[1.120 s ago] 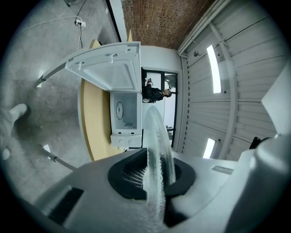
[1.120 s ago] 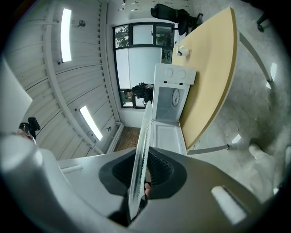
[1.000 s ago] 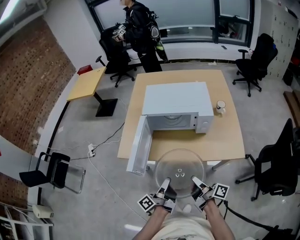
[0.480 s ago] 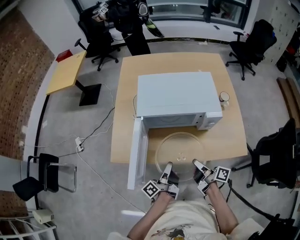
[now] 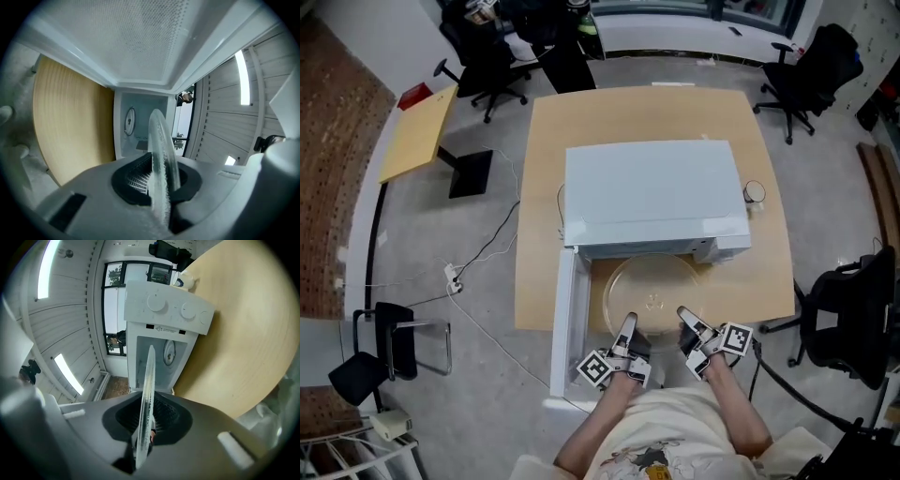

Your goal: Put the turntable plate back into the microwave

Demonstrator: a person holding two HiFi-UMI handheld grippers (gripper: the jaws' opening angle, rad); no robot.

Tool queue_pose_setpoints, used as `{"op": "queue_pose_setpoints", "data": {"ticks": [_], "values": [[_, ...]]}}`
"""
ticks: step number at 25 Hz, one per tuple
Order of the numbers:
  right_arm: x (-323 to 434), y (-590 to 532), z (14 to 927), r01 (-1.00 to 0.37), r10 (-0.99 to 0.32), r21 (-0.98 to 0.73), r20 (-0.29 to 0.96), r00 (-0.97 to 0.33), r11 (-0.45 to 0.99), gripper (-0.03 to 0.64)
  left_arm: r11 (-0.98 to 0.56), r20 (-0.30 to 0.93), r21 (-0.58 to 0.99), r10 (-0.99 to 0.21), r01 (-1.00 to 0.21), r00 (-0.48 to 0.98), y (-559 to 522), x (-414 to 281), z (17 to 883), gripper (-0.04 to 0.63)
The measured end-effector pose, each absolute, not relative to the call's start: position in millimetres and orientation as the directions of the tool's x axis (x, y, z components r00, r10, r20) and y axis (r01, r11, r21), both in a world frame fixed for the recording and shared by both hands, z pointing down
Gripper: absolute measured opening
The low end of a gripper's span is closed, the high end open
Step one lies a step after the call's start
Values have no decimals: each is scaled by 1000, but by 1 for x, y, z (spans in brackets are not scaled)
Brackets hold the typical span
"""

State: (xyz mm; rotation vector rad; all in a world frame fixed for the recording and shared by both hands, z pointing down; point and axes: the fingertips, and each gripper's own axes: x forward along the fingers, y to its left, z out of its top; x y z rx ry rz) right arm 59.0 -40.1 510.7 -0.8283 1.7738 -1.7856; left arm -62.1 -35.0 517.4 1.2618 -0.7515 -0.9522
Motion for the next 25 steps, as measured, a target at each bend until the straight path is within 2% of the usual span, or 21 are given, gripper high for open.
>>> {"op": "queue_pose_setpoints", "data": {"ticks": [5,10,15,20,25], "values": [[56,-67,544,-134,-689,-991,112,-716,-22,49,37,-31,985,-921,168,389,-56,-68,542,28],[55,-103,563,-148,-697,-988,137,-704,-44,55,-23,-85,982,-940,190,330,-88,-73,557,37],[51,-132,573,-110,-740,-990,140,-658,-90,46,-30,-87,981,-950,189,300,-118,-74,572,37],[30,-137,569,-67,-704,-997,78,-706,-42,98,-33,-87,972,-970,231,227,-142,-78,584,37],[15,-135,579,-35,-672,-998,66,-738,-60,103,-35,-82,973,-976,227,200,-163,-79,593,37]]}}
